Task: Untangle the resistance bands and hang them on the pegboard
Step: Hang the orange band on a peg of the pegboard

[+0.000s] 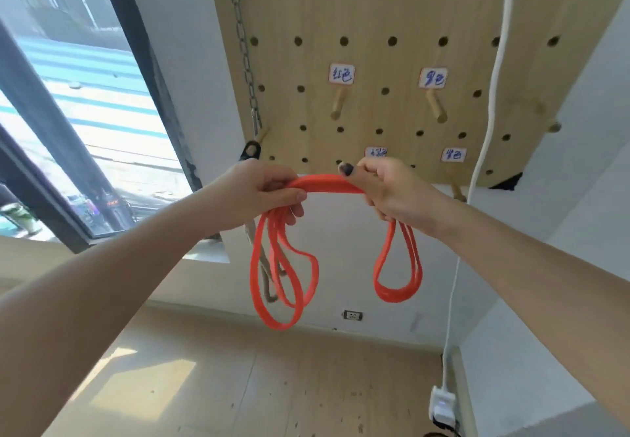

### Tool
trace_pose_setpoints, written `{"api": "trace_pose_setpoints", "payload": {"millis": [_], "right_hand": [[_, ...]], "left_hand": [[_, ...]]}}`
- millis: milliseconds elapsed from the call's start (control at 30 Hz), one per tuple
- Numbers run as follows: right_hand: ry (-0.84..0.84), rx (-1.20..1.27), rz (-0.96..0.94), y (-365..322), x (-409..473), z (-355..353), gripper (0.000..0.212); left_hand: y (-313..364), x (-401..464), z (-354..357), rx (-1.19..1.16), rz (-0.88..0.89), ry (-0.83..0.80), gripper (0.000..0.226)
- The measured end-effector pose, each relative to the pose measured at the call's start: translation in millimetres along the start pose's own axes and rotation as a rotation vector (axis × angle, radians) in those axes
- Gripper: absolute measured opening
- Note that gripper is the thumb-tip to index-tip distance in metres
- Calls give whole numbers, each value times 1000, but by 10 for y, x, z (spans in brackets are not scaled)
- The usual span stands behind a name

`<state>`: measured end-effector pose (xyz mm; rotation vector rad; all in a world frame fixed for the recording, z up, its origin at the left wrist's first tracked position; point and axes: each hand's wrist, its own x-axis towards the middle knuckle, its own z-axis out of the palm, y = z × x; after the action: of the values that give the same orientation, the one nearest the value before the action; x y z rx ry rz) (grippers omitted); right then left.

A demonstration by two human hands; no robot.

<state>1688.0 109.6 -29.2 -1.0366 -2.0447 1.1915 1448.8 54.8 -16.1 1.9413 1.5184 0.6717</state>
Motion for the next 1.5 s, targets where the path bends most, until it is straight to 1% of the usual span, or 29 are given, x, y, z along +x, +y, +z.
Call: {"api": "trace_pose_setpoints", "payload": {"millis": [33,67,133,167,233,267,333,400,467,600,700,867,967,1067,1200,1267,1400,1500], "right_hand": [[-16,-17,10,-120,29,-62,51],[-20,-36,16,-232,59,-126,48],[-21,-79,30,-429,115,-242,33],[-28,-73,40,-508,145,-297,26],[-52,31,57,-602,203,-386,19],[-56,103,68,-634,242,-418,20],[-21,203,93,-659,365,-459,30],[76,240,107,-638,530,-489,38],[175,255,116,-597,717,-522,42],[287,295,139,-519,1083,-589,33],[320,315,144,-430,1316,-629,33],[410,288,168,-223,1628,-605,31],[463,336,167,-99,1771,-537,24],[586,395,166,-38,1877,-435,19],[743,387,137,87,1981,-270,25],[803,371,137,113,2023,-206,28],[918,312,145,108,2042,-113,32],[938,280,190,160,1990,-61,42]], "left_hand": [[59,52,-132,13,9,-14,10],[117,106,-258,21,14,-32,10],[215,215,-478,24,21,-64,11],[252,270,-570,14,26,-75,10],[302,373,-710,-14,35,-84,9],[321,428,-764,-12,44,-86,8],[350,565,-839,16,59,-84,8],[373,729,-875,26,60,-70,8],[379,887,-896,5,48,-31,9],[353,1187,-929,-47,-14,26,12],[292,1400,-916,-60,-67,79,13],[62,1730,-809,65,-138,156,12],[-69,1871,-723,59,-153,214,14],[-174,1959,-639,16,-154,266,17],[-257,2032,-523,-75,-196,332,17],[-294,2057,-479,-86,-185,362,17],[-339,2034,-426,43,-132,400,18],[-325,1994,-370,202,-130,409,21]]}}
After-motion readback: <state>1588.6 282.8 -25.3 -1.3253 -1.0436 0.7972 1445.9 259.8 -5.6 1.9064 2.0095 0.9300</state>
